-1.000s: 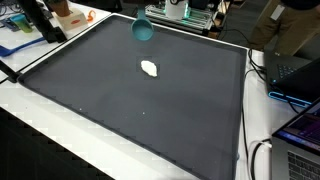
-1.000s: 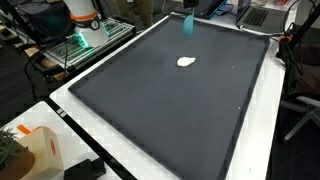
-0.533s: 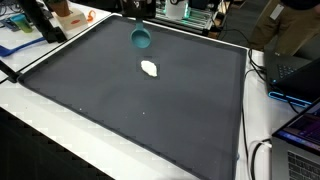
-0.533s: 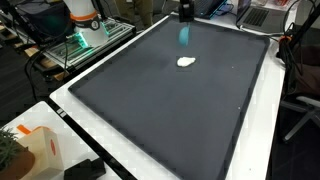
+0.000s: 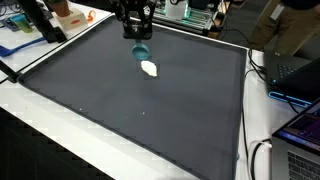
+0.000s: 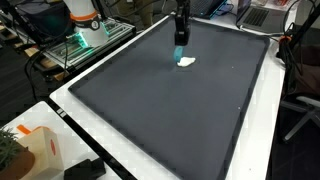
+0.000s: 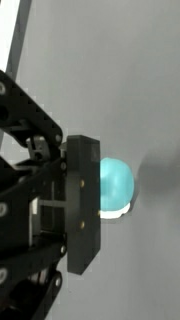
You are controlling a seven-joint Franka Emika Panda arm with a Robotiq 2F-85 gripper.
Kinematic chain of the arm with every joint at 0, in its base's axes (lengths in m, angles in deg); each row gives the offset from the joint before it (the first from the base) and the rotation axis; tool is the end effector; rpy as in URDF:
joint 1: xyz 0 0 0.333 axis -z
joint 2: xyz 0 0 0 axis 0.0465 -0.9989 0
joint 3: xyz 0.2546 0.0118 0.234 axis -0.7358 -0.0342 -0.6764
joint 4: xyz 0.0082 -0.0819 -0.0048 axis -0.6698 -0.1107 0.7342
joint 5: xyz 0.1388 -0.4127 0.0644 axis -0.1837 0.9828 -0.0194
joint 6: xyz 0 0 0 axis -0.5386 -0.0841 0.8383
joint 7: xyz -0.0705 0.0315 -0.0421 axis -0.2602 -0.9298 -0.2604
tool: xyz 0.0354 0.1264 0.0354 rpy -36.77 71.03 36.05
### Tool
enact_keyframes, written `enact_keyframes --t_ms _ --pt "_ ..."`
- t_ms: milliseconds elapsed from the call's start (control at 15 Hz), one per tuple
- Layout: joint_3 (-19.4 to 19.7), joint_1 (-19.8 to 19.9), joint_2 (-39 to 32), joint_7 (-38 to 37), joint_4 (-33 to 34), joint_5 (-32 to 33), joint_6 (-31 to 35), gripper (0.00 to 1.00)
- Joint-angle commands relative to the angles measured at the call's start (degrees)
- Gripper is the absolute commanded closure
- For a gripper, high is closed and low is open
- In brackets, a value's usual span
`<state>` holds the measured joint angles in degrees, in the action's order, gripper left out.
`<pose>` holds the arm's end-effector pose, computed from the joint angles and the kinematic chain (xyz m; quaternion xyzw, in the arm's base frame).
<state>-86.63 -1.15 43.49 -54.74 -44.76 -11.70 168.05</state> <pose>0.5801 0.0516 0.3166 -0.9825 -0.1799 -0.0477 0.0080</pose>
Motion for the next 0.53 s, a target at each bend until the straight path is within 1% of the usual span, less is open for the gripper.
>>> enact_keyframes --t_ms 0,133,267,467 --pt "-1.5 0.4 -0.5 1.6 0.0 -0.9 -1.0 0.78" --pt "-2.2 0.2 -0.6 1.8 -0.3 -1.2 -1.7 0.78" --pt "-3.0 0.1 -0.7 2.6 -0.8 -1.2 -0.4 0.78" --pt "-3.3 0.2 -1.6 2.4 -0.4 0.3 0.2 0.78"
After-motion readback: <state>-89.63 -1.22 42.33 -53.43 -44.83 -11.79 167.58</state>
